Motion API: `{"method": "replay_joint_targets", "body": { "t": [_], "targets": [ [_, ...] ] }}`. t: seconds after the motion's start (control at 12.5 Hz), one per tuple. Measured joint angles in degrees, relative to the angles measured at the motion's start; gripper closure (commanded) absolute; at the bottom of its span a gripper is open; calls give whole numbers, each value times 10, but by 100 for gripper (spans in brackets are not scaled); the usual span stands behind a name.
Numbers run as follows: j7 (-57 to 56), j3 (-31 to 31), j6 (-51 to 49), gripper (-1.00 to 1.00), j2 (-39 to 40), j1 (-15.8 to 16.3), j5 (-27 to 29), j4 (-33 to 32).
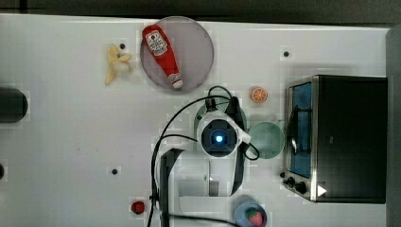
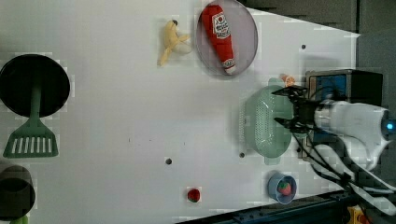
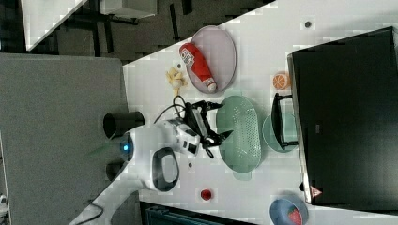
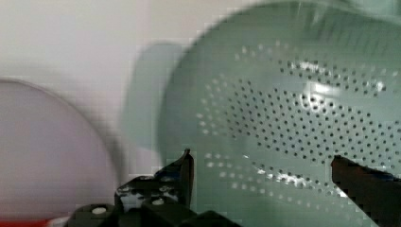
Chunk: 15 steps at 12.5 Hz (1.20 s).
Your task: Drag strainer right to left.
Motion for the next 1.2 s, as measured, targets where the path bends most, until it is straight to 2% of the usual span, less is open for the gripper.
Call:
{"method": "replay_joint_targets", "body": {
  "t": [0.24,0.4,0.72,0.96,1.2],
  "targets": [
    [46,1,27,-100,87,10,5,-6],
    [65,0,31,-100,119,14,5,-13],
    [85,8,37,-100,115,24,-8,-15],
    [99,7,54,-100,114,47,-8,-15],
    [125,27,49,-100,104,51,-8,-10]
  ]
}}
